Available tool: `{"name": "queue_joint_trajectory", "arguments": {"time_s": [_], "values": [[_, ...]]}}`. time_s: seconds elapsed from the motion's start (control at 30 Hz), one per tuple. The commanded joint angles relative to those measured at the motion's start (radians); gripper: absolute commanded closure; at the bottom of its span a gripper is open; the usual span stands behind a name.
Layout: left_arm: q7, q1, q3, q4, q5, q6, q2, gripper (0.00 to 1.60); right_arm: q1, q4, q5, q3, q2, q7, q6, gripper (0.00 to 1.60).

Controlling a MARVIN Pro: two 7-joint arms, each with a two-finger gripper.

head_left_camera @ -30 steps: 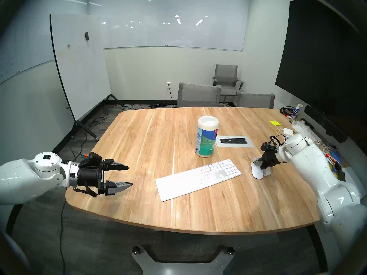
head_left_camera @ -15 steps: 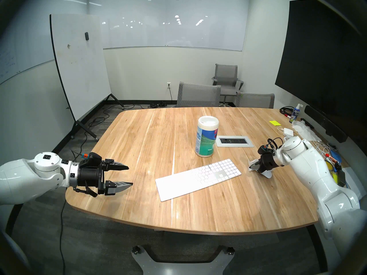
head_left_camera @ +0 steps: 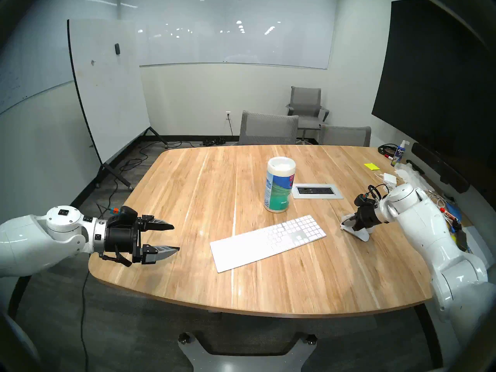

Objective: Wipe the keyboards and mice with a disinfecting wipe, then set the wipe down

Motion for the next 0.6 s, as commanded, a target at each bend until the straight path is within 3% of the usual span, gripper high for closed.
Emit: {"name": "queue_joint_trajectory", "arguments": {"time_s": [0.0,0.37,0.57], "values": [[0.0,-0.01,-0.01,-0.003,-0.004,-0.004,0.0,0.0,0.049,0.02,-0.003,0.006,0.001,-0.005,-0.016,1.6],[0.0,-0.01,-0.009,-0.003,-0.005,-0.004,0.0,0.0,0.049,0.086,-0.034,-0.018,0.005,-0.019,-0.072,1.6],[0.0,-0.011,-0.009,-0.003,-0.004,-0.004,0.0,0.0,0.033,0.068,-0.03,-0.01,0.047,0.012,-0.08,1.6]]}}
